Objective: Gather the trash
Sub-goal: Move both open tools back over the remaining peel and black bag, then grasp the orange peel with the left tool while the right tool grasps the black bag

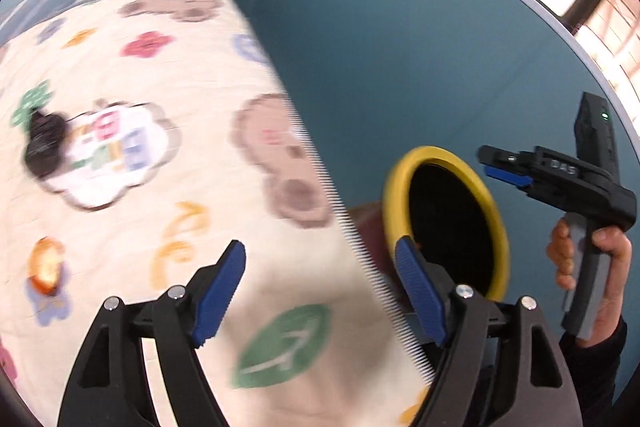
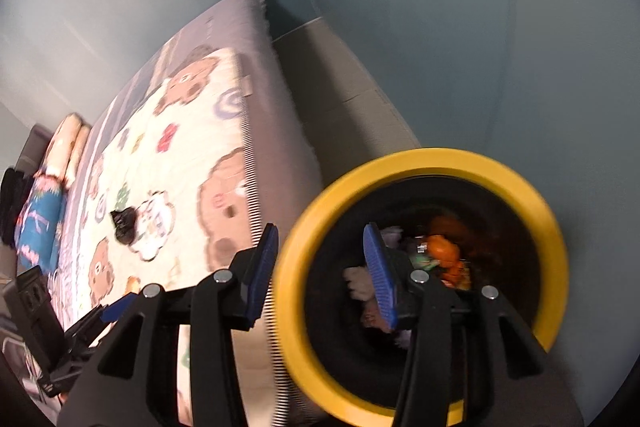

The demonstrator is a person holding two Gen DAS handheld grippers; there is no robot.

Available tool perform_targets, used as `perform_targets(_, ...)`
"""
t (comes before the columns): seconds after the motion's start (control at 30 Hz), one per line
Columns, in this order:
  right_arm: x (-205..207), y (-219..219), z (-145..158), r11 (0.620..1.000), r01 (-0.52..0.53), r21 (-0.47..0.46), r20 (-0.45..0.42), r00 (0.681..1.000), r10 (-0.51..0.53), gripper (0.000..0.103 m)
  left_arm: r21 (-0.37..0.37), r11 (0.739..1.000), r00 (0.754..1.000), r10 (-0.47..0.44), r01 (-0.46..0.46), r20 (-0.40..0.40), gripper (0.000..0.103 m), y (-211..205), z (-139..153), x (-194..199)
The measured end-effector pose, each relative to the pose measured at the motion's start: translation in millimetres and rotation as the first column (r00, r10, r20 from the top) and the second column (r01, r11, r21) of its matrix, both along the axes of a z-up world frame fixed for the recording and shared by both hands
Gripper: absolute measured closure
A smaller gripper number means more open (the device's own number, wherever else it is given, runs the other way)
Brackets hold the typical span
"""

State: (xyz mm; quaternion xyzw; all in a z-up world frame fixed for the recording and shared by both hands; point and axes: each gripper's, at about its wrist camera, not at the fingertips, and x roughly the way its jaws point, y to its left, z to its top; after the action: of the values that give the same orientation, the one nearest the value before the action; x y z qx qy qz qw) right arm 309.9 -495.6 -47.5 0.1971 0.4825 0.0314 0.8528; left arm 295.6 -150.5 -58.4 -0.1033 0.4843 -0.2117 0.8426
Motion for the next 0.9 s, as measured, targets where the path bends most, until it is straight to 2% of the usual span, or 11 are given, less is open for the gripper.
perform_targets(0.2,24.1,74.2,5.3,0.991,-0.134,0.018,0.008,0.991,0.134,0.055,0.019,0.990,0.990,0.140,-0.140,-0.001,0.029,89.5,-9.6,-4.6)
perform_targets(0.47,57.5,186.6,2.5,0.956,-0.293,0.031,-0.009,0.956,0.294,0.055,0.028,0.962,0.962,0.273,-0.272,-0.025,0.028,168.1,-36.2,-2.2)
perform_targets(0.7,88.0,277.0,-7.2,0.918,-0.394,0.043,-0.045,0.917,0.396,0.054,0.014,0.945,0.943,0.328,-0.328,-0.059,0.028,207.5,-63.4,1.7)
perform_targets(0.9,121.9,347.5,-22.9,0.879,-0.471,0.075,-0.095,0.874,0.476,0.052,-0.012,0.941,0.937,0.336,-0.338,-0.092,0.029,216.4,-84.9,11.1)
